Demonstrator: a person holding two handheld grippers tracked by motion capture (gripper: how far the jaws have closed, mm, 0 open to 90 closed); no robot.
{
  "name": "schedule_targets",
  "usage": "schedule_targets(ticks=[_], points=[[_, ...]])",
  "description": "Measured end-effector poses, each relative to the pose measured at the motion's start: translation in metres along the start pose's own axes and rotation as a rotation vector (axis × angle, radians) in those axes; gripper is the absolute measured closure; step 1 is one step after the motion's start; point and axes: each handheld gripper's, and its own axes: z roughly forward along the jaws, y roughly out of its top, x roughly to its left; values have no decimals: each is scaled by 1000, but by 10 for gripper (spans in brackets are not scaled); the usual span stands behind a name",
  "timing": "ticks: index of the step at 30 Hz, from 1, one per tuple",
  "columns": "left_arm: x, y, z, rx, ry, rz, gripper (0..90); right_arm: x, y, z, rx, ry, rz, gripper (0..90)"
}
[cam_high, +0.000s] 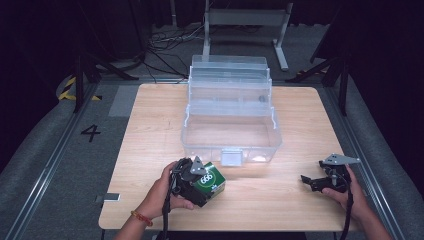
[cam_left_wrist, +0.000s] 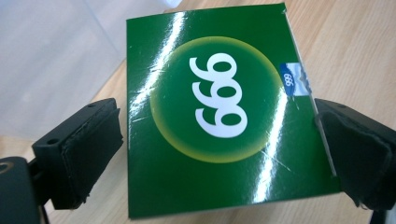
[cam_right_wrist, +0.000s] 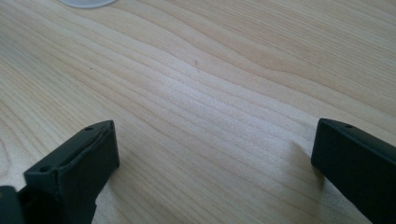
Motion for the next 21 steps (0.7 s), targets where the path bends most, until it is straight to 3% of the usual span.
schedule_targets(ticks=[3, 6, 11, 13, 14, 15, 17, 20, 21], points=[[2, 2, 1, -2, 8, -22, 122, 0, 0, 0, 3, 2, -2, 15], [5, 6, 3, 26, -4, -40, 124, 0, 1, 0, 4, 2, -5, 21], [8, 8, 7, 68, -27, -31, 117, 1, 1, -1, 6, 2, -4, 26], [10, 8, 9, 87, -43, -53, 104, 1, 1, -1, 6, 1, -4, 26], [10, 10, 11, 119, -38, -51, 94, 1, 1, -1, 6, 1, -3, 26], [10, 10, 11, 119, -38, -51, 77, 1, 1, -1, 6, 1, -3, 26], [8, 14, 15, 168, 7, -42, 32, 1, 1, -1, 5, 1, -3, 26], [7, 17, 17, 194, -8, -21, 93, 1, 1, -1, 4, 1, -3, 26], [5, 20, 17, 203, 11, -9, 95, 1, 0, -1, 4, 1, -3, 27]])
